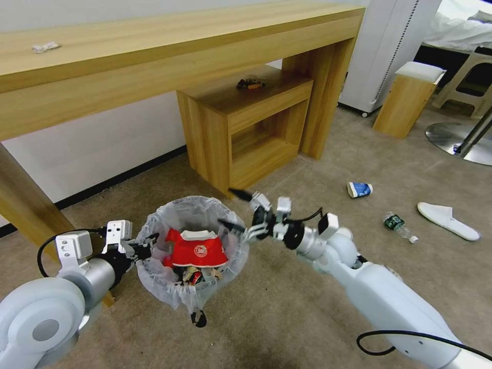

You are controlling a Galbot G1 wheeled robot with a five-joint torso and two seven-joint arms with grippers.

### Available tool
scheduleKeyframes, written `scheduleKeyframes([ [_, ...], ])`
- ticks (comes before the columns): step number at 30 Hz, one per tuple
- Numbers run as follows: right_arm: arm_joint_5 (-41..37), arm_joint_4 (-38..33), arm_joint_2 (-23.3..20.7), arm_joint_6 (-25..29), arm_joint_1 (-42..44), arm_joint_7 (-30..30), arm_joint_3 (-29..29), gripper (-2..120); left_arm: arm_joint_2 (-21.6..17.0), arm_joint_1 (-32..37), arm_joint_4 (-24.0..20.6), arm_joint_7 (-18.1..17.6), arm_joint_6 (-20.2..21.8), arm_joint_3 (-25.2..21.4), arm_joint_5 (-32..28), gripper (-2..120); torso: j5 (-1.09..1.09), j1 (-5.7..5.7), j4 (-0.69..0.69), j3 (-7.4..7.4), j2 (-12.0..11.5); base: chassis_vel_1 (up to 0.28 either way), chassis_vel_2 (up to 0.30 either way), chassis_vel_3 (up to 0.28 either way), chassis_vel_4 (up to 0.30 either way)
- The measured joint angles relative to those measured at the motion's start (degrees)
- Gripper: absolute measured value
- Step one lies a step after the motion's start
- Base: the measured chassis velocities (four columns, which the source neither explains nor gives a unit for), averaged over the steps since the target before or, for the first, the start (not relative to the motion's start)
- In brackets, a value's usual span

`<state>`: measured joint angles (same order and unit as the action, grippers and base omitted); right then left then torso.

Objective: Pick up the trash bin and place the garbage on the floor into it.

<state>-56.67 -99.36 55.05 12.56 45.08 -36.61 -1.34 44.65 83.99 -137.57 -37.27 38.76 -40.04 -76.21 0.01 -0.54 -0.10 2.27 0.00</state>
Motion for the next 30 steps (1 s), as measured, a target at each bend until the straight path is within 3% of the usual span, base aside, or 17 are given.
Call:
scheduleKeyframes([
  [2, 0.13, -0.87, -0.62, -0.33, 1.19, 2.93, 1.89, 100, 0.03, 0.01, 0.02, -0.2, -0.07, 0.05, 0.31, 0, 0.0, 0.0, 0.0, 0.0, 0.0, 0.0, 0.0, 0.0, 0.0],
  [5, 2.08, -3.21, -2.5, -0.35, 5.26, 13.08, 7.29, 100, 0.13, -0.09, 0.2, -0.48, -0.58, 0.28, 1.45, 0, 0.0, 0.0, -0.01, 0.0, 0.0, 0.0, 0.0, 0.0, 0.0],
  [6, 2.08, -3.21, -2.5, -0.35, 5.26, 13.08, 7.29, 100, 0.13, -0.09, 0.2, -0.48, -0.58, 0.28, 1.45, 0, 0.0, 0.0, -0.01, 0.0, 0.0, 0.0, 0.0, 0.0, 0.0],
  [9, 4.79, -5.76, -4.24, -1.39, 9.83, 21.15, 14.27, 100, 0.59, -0.3, 0.22, -0.69, -0.65, 0.22, 1.69, 0, 0.0, 0.0, -0.01, 0.0, 0.0, 0.0, 0.0, 0.0, 0.0],
  [19, 10.37, -9.76, -5.36, -3.5, 19.89, 29.88, 28.54, 100, 2.06, -0.4, 0.69, -0.68, -0.64, -0.73, 1.72, 0, 0.0, 0.0, -0.01, 0.0, 0.0, 0.0, 0.0, 0.0, 0.0],
  [30, 16.84, -13.71, -2.03, -4.13, 29.83, 31.71, 38.75, 100, 3.96, -0.23, 0.84, -0.01, -0.62, -1.85, 2.9, 0, -0.01, 0.0, -0.01, -0.01, 0.0, 0.0, 0.0, 0.0, 0.0],
])
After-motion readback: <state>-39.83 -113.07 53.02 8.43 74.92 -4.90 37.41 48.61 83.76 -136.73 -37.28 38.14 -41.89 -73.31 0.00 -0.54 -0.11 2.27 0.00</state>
